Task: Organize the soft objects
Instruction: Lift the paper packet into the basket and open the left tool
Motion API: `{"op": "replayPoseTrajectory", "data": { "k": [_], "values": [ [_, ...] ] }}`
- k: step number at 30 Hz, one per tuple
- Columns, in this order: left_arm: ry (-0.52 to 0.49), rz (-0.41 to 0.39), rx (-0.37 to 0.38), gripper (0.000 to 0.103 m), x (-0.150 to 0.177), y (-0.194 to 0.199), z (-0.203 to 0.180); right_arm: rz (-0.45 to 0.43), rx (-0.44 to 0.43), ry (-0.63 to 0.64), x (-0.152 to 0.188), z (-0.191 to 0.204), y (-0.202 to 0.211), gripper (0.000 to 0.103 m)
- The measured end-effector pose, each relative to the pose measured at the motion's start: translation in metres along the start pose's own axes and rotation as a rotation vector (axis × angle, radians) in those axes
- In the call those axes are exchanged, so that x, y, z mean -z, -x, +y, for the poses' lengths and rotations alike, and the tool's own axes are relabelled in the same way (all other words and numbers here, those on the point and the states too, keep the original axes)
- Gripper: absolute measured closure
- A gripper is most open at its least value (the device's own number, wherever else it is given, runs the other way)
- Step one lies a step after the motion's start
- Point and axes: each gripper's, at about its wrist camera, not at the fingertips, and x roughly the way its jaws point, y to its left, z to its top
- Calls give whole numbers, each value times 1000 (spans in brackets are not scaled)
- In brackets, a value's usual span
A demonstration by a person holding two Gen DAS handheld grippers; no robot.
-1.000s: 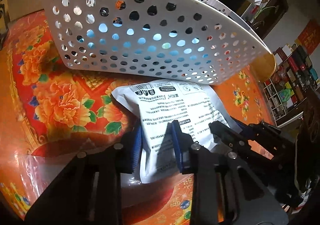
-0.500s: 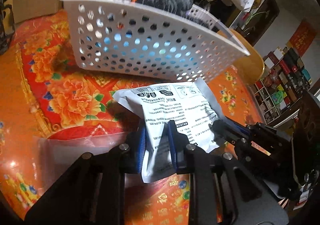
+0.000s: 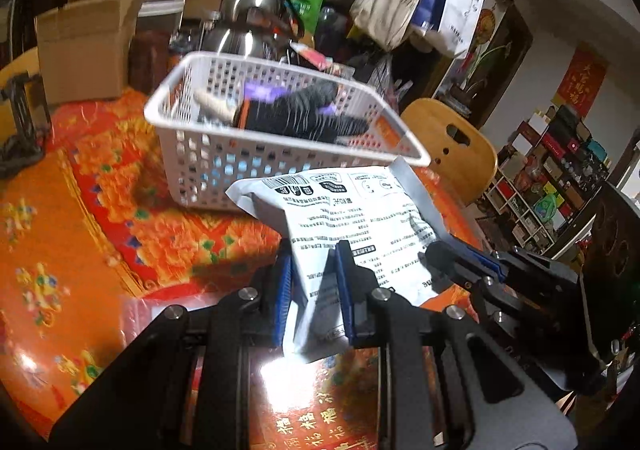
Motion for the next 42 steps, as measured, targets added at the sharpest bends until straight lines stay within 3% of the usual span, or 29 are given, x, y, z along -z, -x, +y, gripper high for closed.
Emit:
{"op": "replayPoseTrajectory", "data": {
  "k": [5,11,19,24,33,35,36,37,38,39,40,42],
  "values": [
    [-11,-38,3,84,-32,20,-11,-47,16,10,-29,0,12,96],
    [-32,-78,18,84,-100,29,-20,-106,29,-10,-86,-16,15,97],
    [-108,-101,-38,84,-178,0,-28,-85,80,-26,-136,-38,-22,97],
    [-86,-80,-67,84,-198,-33,-15,-51,80,-33,-146,-50,-54,97],
    [-59,-45,-120,83,-198,-91,13,-45,121,-41,-142,-61,-93,97],
    [-57,-25,-128,72,-196,-98,17,-24,136,-42,-139,-64,-99,93],
    [-57,-18,-126,53,-195,-100,18,-9,141,-51,-137,-67,-102,86],
    [-62,-14,-134,31,-193,-100,19,-9,142,-60,-134,-69,-102,73],
    [-71,-20,-147,22,-191,-99,20,-11,139,-67,-132,-70,-101,63],
    [-79,-33,-160,13,-188,-96,21,-15,137,-78,-129,-73,-99,39],
    [-86,-56,-170,11,-185,-93,22,-19,142,-82,-127,-75,-98,24],
    [-82,-75,-159,10,-183,-88,26,-28,157,-78,-123,-76,-97,23]
  ]
}}
